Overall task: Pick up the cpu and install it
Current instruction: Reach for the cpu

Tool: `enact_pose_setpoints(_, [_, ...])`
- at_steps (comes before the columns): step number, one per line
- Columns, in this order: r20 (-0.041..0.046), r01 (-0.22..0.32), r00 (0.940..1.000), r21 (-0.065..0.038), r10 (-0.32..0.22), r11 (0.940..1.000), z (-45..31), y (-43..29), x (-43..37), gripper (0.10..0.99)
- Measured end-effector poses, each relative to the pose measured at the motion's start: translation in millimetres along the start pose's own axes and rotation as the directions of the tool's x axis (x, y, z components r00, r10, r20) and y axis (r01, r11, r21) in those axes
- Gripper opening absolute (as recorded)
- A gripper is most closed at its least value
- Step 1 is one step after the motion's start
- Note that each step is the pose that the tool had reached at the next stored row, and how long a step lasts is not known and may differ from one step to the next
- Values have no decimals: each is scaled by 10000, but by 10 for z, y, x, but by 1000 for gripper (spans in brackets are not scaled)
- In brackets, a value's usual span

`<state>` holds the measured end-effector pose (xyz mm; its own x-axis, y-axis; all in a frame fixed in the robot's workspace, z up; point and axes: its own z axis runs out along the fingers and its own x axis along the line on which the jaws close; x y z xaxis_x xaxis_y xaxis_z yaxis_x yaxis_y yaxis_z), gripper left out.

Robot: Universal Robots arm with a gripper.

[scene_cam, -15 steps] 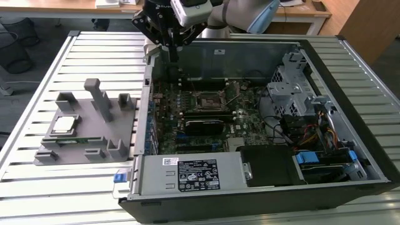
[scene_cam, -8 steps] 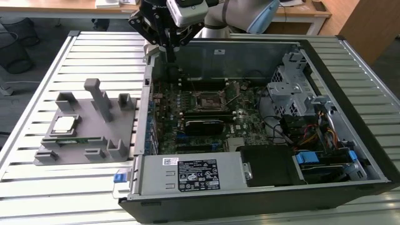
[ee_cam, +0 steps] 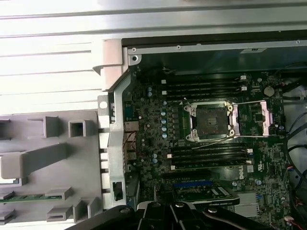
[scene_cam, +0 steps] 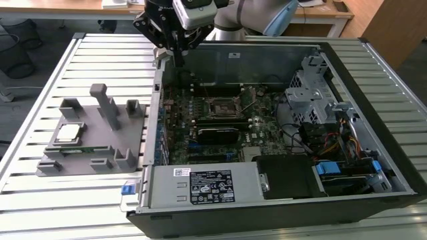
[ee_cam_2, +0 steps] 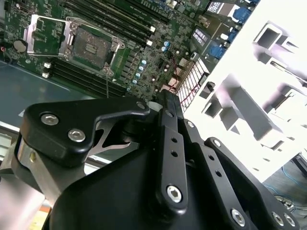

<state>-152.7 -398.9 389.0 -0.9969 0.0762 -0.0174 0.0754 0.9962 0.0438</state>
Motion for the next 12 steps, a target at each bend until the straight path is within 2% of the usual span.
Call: enact_pose_setpoints(12, [-28, -1, 10000, 3, 1, 10000, 17, -9, 108, 106])
